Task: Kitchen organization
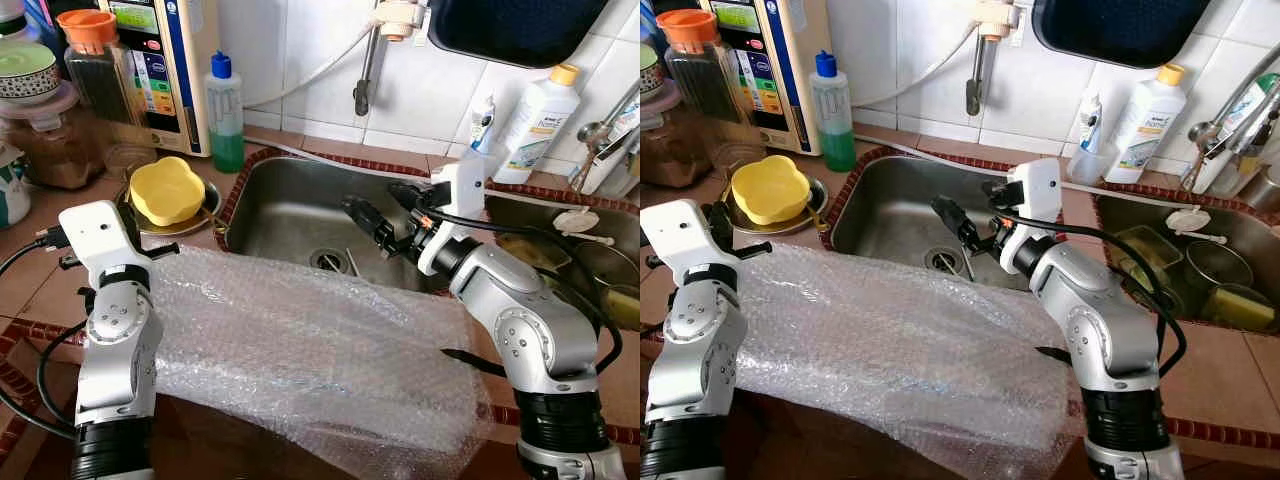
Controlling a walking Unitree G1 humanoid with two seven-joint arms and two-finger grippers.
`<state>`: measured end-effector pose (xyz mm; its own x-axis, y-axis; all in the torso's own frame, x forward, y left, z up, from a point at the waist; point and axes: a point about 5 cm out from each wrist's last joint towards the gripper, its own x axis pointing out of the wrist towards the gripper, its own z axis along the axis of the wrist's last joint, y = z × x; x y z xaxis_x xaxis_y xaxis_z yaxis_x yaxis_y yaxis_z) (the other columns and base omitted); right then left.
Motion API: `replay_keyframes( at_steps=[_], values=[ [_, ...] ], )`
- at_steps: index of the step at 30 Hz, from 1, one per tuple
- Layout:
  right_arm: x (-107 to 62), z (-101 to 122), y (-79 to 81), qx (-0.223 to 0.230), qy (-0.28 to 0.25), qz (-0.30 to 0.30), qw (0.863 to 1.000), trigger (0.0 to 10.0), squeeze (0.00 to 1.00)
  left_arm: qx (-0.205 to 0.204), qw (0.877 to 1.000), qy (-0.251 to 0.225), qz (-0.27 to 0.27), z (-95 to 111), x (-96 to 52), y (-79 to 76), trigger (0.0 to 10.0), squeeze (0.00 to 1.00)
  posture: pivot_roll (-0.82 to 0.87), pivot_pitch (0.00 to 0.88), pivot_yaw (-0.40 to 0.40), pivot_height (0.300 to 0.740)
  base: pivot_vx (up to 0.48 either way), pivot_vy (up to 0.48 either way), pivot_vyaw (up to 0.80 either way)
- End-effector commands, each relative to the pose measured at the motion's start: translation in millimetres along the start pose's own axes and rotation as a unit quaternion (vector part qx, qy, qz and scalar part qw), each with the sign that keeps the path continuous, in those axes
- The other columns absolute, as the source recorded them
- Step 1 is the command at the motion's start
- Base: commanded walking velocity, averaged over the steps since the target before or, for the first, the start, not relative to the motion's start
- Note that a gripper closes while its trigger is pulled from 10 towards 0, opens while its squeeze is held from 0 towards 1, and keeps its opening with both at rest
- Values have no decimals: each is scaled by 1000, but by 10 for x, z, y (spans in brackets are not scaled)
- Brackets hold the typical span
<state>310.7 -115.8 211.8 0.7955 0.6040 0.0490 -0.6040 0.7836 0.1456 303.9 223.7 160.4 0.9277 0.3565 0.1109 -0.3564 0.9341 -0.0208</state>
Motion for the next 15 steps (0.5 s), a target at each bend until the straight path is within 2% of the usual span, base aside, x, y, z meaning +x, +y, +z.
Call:
replay_keyframes(
  at_steps=[1, 3, 6, 10, 13, 15],
  values=[
    [-8, 39, -3, -11, -2, -1, 1000, 10000, 0, 7, 1000, -12, -1, 65, -4, -22, 0, 0, 51, 10, -83, 740, 0, 0, 0],
    [-9, 39, -4, -11, -2, -1, 1000, 10000, 0, 29, 999, -26, 10, 109, -5, 11, 0, 0, 53, 10, -84, 740, 0, 0, 0],
    [-5, 41, -6, -10, -2, -1, 1000, 10000, 0, 36, 998, -39, 16, 147, -3, 25, 0, 0, 54, 10, -85, 740, 0, 0, 0],
    [1, 38, -4, -10, -3, -1, 1000, 10000, 0, 57, 995, -78, 14, 278, -8, 17, 0, 0, 56, 10, -86, 740, 0, 0, 0],
    [6, 34, -2, -9, -2, -1, 1000, 10000, 0, 58, 993, -98, 3, 365, -3, -24, 0, 0, 57, 10, -86, 740, 0, 0, 0],
    [8, 31, -3, -7, -3, -2, 1000, 10000, 0, 42, 992, -117, -16, 449, 4, -86, 0, 0, 57, 9, -85, 740, 0, 0, 0]
  ],
)
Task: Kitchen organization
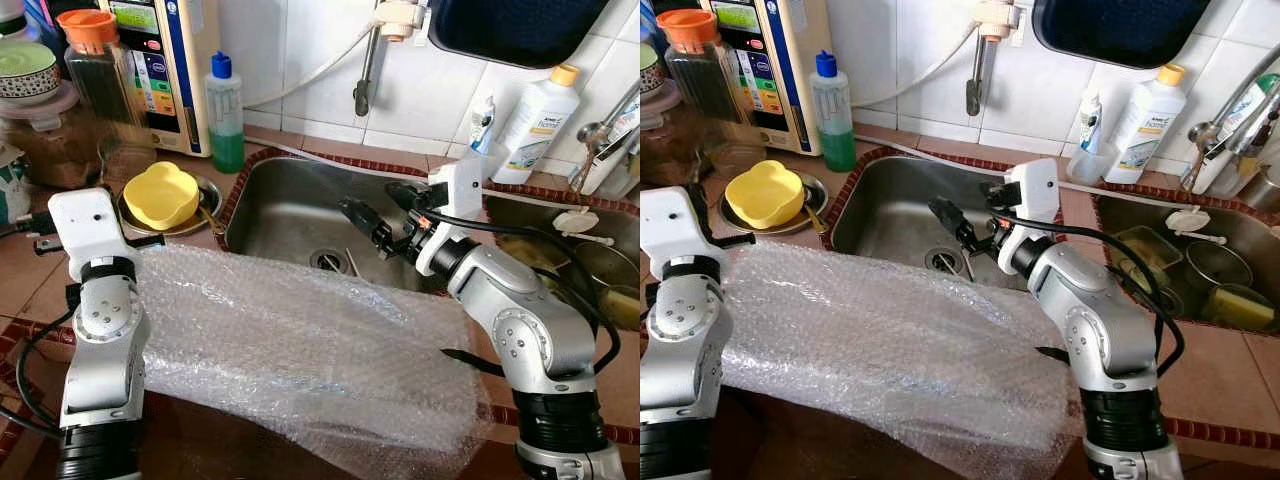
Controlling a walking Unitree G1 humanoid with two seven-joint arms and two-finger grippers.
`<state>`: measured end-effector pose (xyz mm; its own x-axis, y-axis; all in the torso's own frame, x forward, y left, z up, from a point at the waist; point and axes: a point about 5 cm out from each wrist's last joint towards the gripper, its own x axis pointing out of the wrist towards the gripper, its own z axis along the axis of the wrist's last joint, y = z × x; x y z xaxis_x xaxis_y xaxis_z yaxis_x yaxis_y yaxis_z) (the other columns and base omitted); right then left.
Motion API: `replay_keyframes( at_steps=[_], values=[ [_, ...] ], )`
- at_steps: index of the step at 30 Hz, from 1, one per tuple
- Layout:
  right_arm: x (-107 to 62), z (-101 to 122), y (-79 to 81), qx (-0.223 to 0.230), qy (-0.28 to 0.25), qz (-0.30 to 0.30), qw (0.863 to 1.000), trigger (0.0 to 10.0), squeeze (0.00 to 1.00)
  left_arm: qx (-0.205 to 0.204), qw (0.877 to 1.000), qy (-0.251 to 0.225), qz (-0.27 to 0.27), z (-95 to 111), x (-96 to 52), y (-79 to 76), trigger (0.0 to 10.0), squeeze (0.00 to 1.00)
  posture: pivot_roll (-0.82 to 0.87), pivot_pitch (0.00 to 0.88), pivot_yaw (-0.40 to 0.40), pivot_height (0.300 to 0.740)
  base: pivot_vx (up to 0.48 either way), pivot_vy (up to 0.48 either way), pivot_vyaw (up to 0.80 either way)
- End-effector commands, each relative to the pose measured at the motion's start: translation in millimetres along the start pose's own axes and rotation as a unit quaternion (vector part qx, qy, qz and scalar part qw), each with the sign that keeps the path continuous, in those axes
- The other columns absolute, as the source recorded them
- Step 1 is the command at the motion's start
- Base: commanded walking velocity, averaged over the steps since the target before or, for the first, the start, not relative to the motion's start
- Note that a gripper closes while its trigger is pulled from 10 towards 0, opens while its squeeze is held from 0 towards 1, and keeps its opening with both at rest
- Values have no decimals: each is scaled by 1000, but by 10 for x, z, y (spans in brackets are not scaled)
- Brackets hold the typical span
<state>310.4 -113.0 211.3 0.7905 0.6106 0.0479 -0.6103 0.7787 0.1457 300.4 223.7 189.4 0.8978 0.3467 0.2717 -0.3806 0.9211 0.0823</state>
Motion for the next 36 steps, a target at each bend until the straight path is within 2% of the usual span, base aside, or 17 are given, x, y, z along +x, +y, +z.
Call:
replay_keyframes(
  at_steps=[1, 4, 7, 9, 10, 12, 13, 14, 17, 18, 21, 28, 32, 33, 34, 35, 36],
  values=[
    [-4, 40, -31, -6, -4, -8, 1000, 10000, 0, -25, 998, -43, -26, 211, 45, -109, 0, 0, 57, 10, -86, 740, 0, 0, 0],
    [8, 41, -63, 33, -12, -17, 999, 10000, 0, -107, 990, -50, -82, 328, 80, -277, 0, 0, 62, 7, -86, 740, 0, 0, 0],
    [22, 51, -91, 27, -17, -27, 999, 10000, 0, -172, 977, -48, -117, 403, 91, -379, 0, 0, 63, 4, -83, 740, 0, 0, 0],
    [34, 47, -113, 28, -18, -38, 999, 10000, 0, -227, 963, -38, -140, 445, 96, -454, 0, 0, 65, 3, -83, 740, 0, 0, 0],
    [43, 42, -127, 31, -19, -47, 998, 10000, 0, -261, 952, -31, -159, 473, 94, -516, 0, 0, 66, 1, -82, 740, 0, 0, 0],
    [51, 40, -137, 33, -20, -54, 998, 10000, 0, -284, 941, -25, -180, 495, 86, -576, 0, 0, 66, 0, -82, 740, 0, 0, 0],
    [62, 38, -157, 40, -23, -64, 997, 10000, 0, -315, 927, -16, -205, 515, 66, -657, 0, 0, 67, 0, -83, 740, 0, 0, 0],
    [67, 39, -169, 41, -25, -69, 996, 10000, 0, -330, 918, -6, -222, 519, 47, -710, 0, 0, 67, 0, -80, 740, 0, 0, 0],
    [75, 40, -189, 42, -27, -77, 996, 10000, 0, -346, 906, 3, -245, 527, 23, -774, 0, 0, 68, 0, -82, 740, 0, 0, 0],
    [81, 47, -234, 53, -33, -87, 994, 10000, 0, -361, 890, 25, -276, 509, -26, -871, 0, 0, 74, 0, -87, 740, 0, 0, 0],
    [97, 66, -300, 67, -38, -90, 993, 10000, 0, -369, 869, 53, -325, 477, -125, -967, 0, 0, 84, 0, -93, 740, 0, 0, 0],
    [129, 95, -376, 62, -27, -74, 995, 10000, 0, -364, 853, 93, -362, 424, -155, -947, 0, 0, 95, 13, -72, 740, 0, 0, 0],
    [215, 89, -377, 82, -14, -41, 996, 10000, 0, -328, 842, 104, -416, 457, -202, -950, 0, 0, 119, 23, -60, 740, 0, 0, 0],
    [226, 85, -370, 87, -14, -38, 995, 10000, 0, -327, 841, 102, -418, 469, -203, -951, 0, 0, 119, 23, -60, 740, 0, 0, 0],
    [276, 85, -352, 74, -22, -47, 996, 10000, 0, -339, 835, 103, -420, 505, -197, -952, 0, 0, 128, 26, -57, 740, 0, 0, 0],
    [324, 80, -315, 88, -27, -45, 995, 10000, 0, -357, 827, 106, -421, 543, -187, -961, 0, 0, 137, 28, -54, 740, 0, 0, 0],
    [324, 80, -315, 88, -27, -45, 995, 10000, 0, -357, 827, 106, -421, 543, -187, -961, 0, 0, 137, 28, -54, 740, 0, 0, 0]
  ],
)
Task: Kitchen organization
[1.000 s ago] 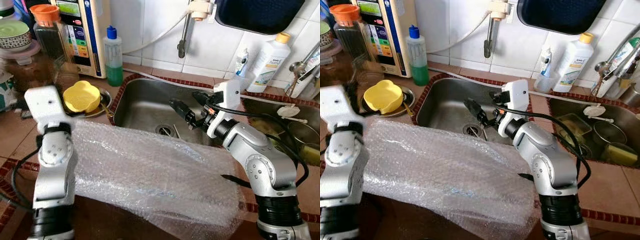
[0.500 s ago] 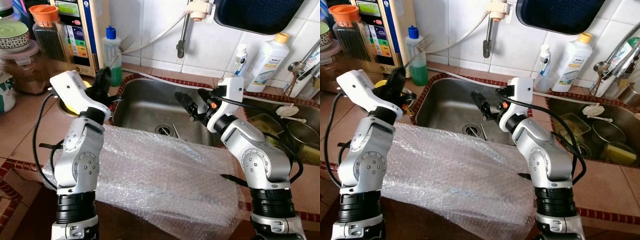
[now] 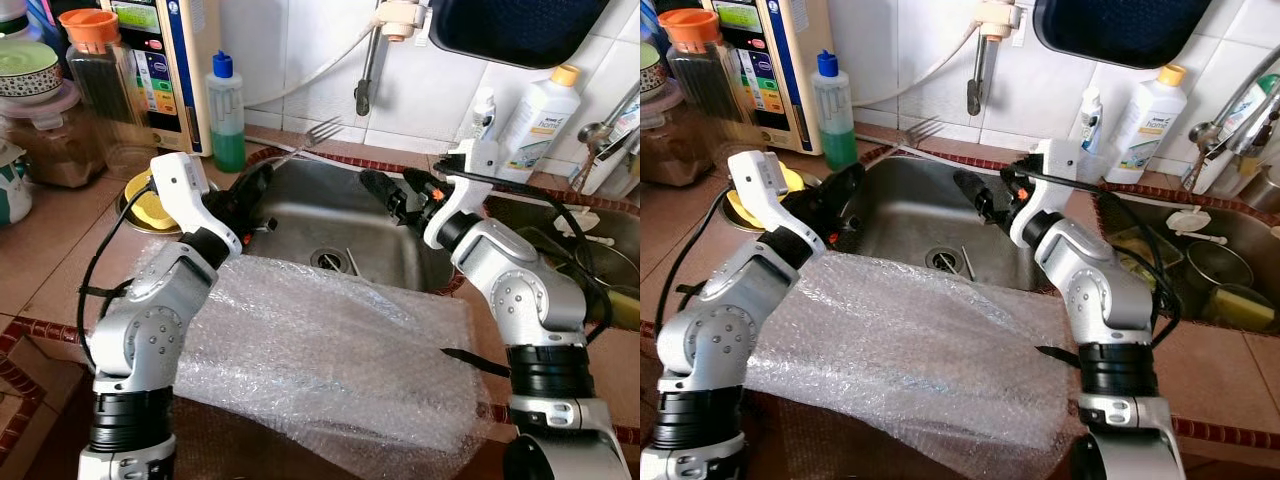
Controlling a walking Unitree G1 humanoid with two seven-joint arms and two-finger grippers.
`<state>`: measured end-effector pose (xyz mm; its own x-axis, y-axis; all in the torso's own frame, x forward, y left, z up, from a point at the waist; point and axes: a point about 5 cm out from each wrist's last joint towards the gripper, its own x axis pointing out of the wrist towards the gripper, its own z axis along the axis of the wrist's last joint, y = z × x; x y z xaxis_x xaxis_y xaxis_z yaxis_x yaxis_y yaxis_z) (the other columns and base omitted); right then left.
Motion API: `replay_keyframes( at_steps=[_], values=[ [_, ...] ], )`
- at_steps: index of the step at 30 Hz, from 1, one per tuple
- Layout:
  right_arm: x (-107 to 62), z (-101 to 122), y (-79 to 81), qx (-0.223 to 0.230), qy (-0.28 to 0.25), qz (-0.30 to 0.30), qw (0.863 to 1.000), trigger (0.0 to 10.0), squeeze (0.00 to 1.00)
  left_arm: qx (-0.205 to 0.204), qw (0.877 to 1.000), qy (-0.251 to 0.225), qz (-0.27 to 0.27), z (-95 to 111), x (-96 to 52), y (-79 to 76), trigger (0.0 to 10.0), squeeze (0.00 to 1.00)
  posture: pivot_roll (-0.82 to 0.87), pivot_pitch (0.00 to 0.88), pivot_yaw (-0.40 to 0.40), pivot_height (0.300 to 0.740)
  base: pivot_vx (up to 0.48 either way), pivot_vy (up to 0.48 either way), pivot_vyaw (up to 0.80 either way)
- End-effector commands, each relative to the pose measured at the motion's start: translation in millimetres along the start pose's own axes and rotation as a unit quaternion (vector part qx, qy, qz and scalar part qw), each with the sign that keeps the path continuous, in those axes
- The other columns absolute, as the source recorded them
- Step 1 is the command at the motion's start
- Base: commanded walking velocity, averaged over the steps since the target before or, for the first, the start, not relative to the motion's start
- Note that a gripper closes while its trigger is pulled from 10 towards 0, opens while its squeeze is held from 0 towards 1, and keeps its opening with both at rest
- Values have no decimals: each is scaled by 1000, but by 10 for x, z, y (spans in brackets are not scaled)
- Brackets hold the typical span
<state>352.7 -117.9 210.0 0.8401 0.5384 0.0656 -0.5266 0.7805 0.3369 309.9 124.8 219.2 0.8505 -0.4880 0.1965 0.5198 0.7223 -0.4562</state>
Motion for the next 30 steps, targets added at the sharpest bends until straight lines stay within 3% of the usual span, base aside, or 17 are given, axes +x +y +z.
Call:
replay_keyframes(
  at_steps=[1, 3, 5, 7, 14, 25, 30],
  values=[
    [59, 53, 37, 43, -12, 9, 999, 10000, 0, -14, 1000, -4, -27, 74, 48, -108, 0, 0, 144, 32, -50, 740, 0, 0, 0],
    [126, 58, 50, 102, -28, 9, 994, 10000, 0, -30, 999, -12, -31, 123, 90, -120, 0, 0, 149, 36, -44, 740, 0, 0, 0],
    [156, 71, 56, 127, -42, 8, 991, 10000, 0, -42, 999, -18, -27, 136, 110, -120, 0, 0, 148, 37, -42, 740, 0, 0, 0],
    [180, 91, 57, 137, -54, 6, 989, 10000, 0, -83, 996, -18, -27, 99, 138, -149, 0, 0, 148, 40, -44, 740, 0, 0, 0],
    [261, 140, 127, 194, -77, 19, 978, 10000, 0, -130, 991, 6, -39, -100, 145, -299, 0, 0, 130, 50, -56, 740, 0, 0, 0],
    [325, 127, 332, 251, -69, 85, 962, 10000, 0, -155, 987, 17, -33, -151, 127, -331, 0, 0, 134, 51, -62, 740, 0, 0, 0],
    [306, 108, 361, 248, -63, 96, 962, 10000, 0, -155, 988, 11, -23, -128, 137, -291, 0, 0, 127, 54, -66, 740, 0, 0, 0]
  ],
)
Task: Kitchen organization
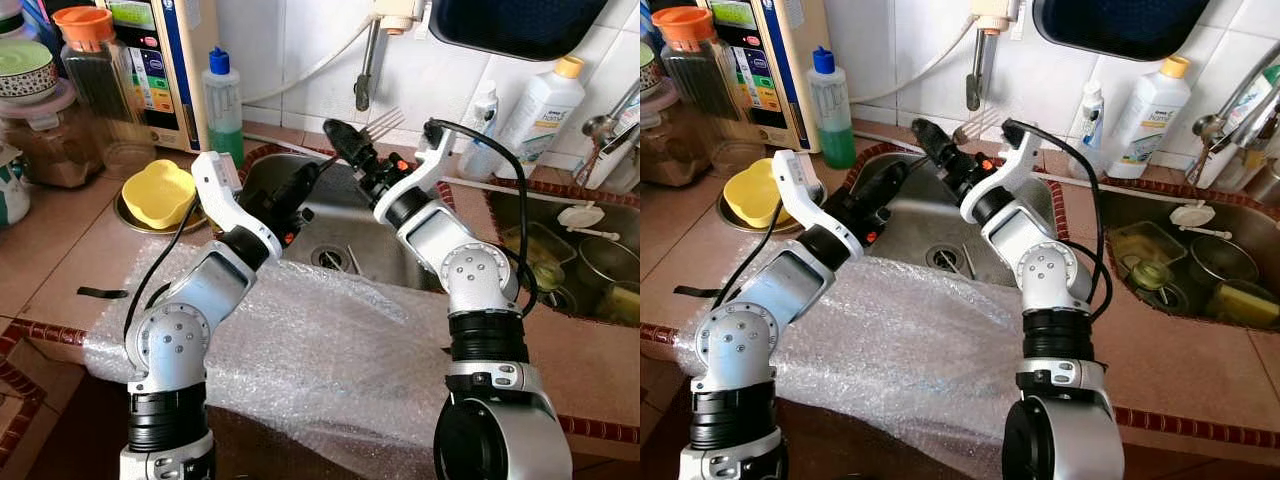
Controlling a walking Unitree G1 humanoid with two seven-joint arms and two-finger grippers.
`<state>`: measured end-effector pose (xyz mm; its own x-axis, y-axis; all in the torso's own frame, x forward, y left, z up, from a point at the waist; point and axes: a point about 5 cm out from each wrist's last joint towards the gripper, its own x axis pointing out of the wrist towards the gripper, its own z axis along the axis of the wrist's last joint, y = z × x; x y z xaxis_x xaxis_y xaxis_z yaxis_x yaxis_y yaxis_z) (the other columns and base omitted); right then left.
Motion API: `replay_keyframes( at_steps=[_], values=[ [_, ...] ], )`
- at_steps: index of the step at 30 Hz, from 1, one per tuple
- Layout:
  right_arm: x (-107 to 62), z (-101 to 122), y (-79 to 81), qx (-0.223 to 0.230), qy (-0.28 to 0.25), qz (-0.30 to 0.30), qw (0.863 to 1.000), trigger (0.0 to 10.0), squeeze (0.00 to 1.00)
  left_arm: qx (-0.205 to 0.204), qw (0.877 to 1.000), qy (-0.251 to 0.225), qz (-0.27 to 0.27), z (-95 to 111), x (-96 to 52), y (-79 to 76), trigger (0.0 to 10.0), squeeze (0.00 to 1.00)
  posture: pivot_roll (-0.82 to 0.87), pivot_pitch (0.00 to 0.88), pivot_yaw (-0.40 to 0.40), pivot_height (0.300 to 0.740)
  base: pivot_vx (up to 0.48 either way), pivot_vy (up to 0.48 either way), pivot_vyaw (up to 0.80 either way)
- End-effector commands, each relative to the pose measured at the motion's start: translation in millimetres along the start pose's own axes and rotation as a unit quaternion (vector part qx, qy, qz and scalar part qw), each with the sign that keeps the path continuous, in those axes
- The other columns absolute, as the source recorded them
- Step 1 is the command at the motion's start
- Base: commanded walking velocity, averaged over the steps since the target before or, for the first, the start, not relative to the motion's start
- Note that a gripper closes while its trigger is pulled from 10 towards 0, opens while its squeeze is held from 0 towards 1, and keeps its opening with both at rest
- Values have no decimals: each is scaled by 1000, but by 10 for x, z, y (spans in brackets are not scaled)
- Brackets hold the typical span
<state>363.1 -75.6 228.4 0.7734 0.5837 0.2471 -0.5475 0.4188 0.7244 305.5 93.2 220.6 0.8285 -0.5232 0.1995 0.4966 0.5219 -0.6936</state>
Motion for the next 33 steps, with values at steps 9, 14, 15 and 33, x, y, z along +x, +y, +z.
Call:
replay_keyframes(
  at_steps=[9, 14, 15, 33],
  values=[
    [16, 46, 32, 10, -17, 9, 1000, 0, 0, -7, 1000, 14, -26, -41, 33, -116, 0, 0, 129, 50, -68, 740, 0, 0, 0],
    [22, 49, 35, 9, -18, 10, 1000, 0, 0, -7, 1000, 17, -24, -37, 26, -94, 0, 0, 130, 46, -69, 740, 0, 0, 0],
    [23, 47, 35, 9, -18, 10, 1000, 0, 0, -6, 1000, 17, -23, -36, 25, -91, 0, 0, 131, 45, -69, 740, 0, 0, 0],
    [3, 76, 9, 4, -34, 1, 999, 0, 0, 22, 998, 48, -20, -36, -41, -35, 0, 0, 132, 47, -48, 740, 0, 0, 0]
  ],
)
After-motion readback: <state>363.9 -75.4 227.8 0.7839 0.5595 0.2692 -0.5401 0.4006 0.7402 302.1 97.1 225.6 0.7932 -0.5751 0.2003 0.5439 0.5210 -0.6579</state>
